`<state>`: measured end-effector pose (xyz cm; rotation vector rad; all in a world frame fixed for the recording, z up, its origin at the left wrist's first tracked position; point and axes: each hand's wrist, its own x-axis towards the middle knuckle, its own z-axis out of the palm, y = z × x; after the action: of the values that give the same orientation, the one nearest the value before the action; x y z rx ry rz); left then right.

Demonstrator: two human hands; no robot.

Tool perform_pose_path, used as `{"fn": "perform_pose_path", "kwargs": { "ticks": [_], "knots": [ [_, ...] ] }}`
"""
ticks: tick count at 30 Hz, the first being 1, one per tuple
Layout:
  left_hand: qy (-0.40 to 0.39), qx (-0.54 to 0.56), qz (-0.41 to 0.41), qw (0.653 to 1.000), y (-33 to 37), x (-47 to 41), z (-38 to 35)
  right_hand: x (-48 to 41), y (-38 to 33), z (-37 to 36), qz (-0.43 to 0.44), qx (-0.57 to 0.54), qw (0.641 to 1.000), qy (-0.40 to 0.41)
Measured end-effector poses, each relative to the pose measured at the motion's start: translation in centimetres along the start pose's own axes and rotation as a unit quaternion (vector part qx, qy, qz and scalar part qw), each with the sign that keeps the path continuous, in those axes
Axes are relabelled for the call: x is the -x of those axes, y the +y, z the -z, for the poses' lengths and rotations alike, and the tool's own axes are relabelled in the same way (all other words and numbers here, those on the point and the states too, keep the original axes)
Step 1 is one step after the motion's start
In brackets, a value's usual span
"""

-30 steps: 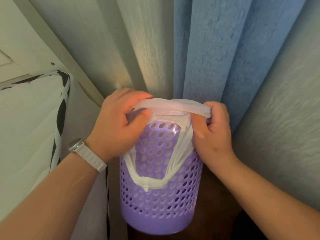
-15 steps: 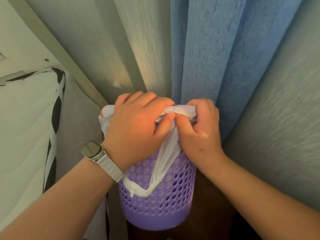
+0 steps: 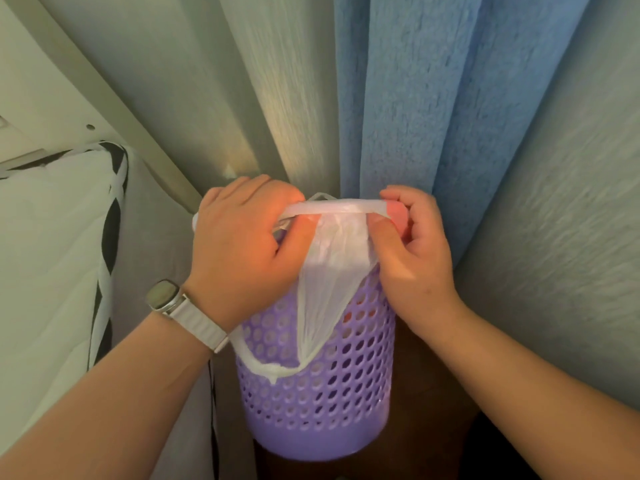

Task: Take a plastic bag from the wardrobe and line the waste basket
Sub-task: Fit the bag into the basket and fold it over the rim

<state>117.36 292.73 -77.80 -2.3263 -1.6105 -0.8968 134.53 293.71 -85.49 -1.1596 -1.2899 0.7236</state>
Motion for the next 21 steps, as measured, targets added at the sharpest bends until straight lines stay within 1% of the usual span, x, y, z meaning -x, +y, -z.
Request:
{"fn": "perform_pose_path", "kwargs": {
  "ticks": [3, 7, 10, 14, 16, 21],
  "knots": [
    [0.005, 0.025, 0.011, 1.000, -0.1, 0.1, 0.0, -0.4, -0.2, 0.4, -0.015, 0.001, 1.000, 0.006],
    [-0.005, 0.043, -0.001, 0.999, -0.1, 0.0, -0.1, -0.2, -0.3, 0.3, 0.005, 0.010, 1.000, 0.026],
    [-0.013, 0.004, -0.029, 0.999, -0.1, -0.1, 0.3, -0.3, -0.4, 0.2, 0.029, 0.023, 0.999, 0.031],
    [-0.008, -0.049, -0.049, 0.998, 2.1, 0.3, -0.1, 0.0, -0.6, -0.6, 0.067, 0.048, 0.996, 0.038],
    [-0.020, -0.055, -0.047, 0.997, 2.7, 0.5, -0.6, 0.2, -0.7, -1.0, 0.070, 0.050, 0.996, 0.036],
    [-0.038, -0.045, -0.061, 0.996, 1.4, 0.5, -0.9, 0.5, -0.8, -1.4, 0.062, 0.048, 0.996, 0.030]
  ]
}}
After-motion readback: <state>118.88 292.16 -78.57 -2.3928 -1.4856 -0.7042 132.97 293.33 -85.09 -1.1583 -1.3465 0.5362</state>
